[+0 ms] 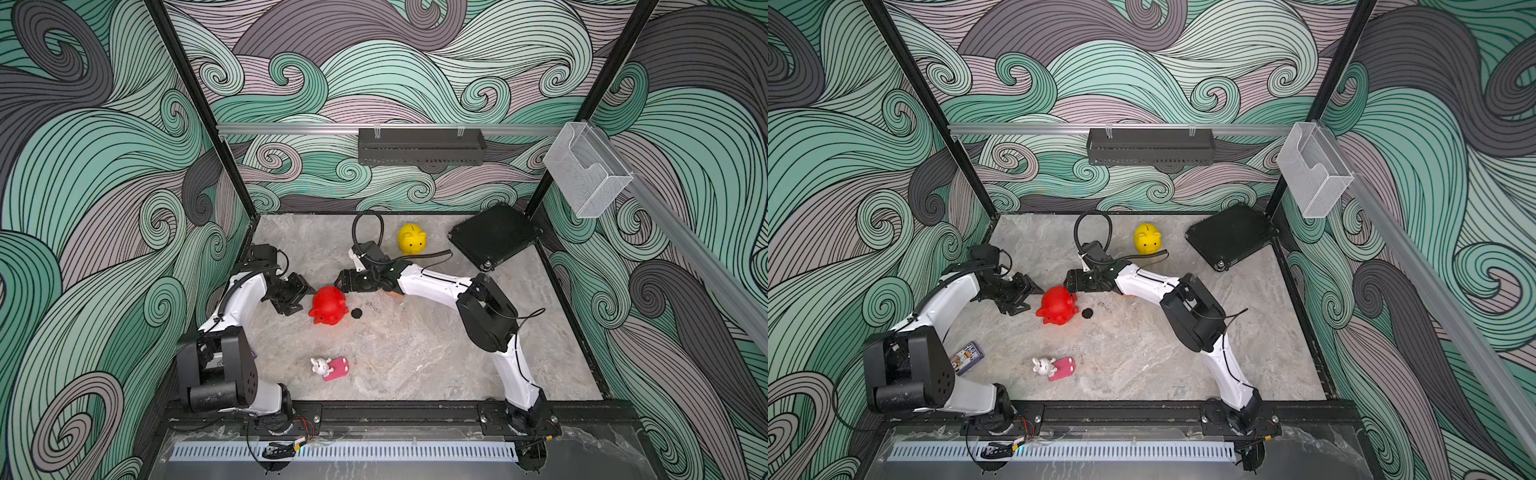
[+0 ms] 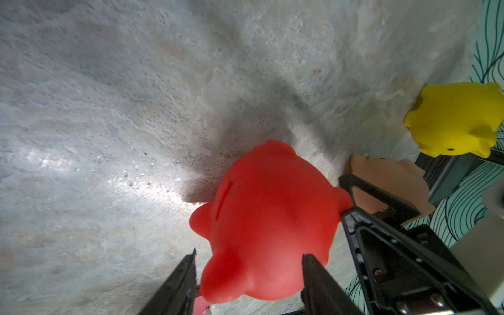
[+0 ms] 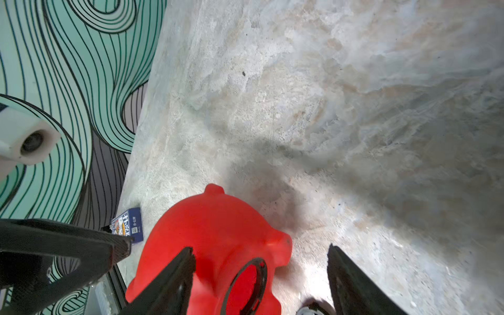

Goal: Close piggy banks
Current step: Turn over the piggy bank at the center of the board.

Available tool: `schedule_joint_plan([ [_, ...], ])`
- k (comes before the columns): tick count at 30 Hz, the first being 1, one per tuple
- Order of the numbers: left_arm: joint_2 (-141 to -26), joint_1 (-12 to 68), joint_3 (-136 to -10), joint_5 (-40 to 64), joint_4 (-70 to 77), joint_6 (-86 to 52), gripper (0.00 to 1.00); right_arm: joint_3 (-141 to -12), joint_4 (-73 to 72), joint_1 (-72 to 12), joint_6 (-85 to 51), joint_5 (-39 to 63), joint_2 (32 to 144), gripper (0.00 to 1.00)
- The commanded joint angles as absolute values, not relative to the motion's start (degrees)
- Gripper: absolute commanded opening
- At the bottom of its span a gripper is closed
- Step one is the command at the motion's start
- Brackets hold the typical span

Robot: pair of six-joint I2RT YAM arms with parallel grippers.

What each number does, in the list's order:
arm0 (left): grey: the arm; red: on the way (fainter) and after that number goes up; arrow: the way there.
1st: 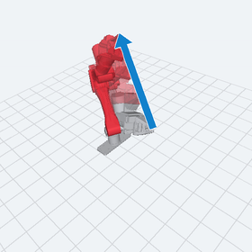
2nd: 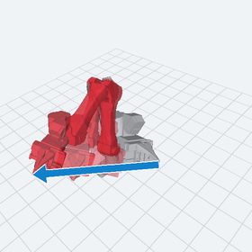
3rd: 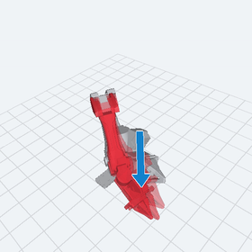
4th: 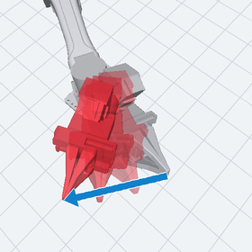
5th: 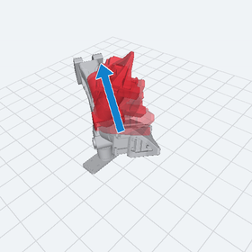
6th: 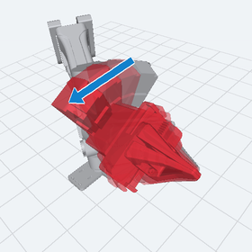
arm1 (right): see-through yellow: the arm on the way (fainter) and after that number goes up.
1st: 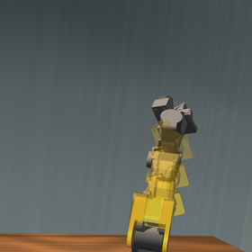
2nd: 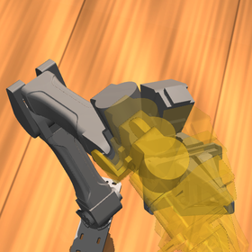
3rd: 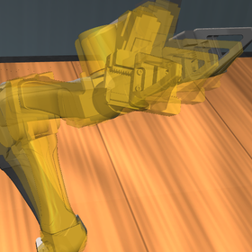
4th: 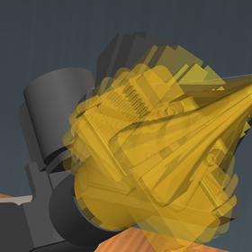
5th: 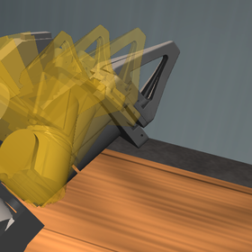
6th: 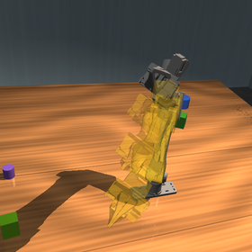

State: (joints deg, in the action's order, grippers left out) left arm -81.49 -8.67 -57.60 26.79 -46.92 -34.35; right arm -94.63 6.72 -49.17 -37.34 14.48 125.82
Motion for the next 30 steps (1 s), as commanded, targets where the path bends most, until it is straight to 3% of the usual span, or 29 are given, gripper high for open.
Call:
schedule_joint_plan([
  [1, -79.2, -9.0, -56.4, 29.4, -45.6, -35.3, 0.63, -92.3, -3.8, -50.1, -40.1, 11.5, 123.2, 0.77],
  [16, -75.6, -9.0, -48.5, 31.1, -43.9, -34.0, 0.64, -85.8, -15.8, -51.4, -44.3, 12.5, 123.6, 0.73],
  [30, -80.5, -8.9, -47.0, 32.6, -41.4, -32.4, 0.57, -85.4, -22.8, -52.7, -48.8, 14.1, 126.8, 0.66],
])
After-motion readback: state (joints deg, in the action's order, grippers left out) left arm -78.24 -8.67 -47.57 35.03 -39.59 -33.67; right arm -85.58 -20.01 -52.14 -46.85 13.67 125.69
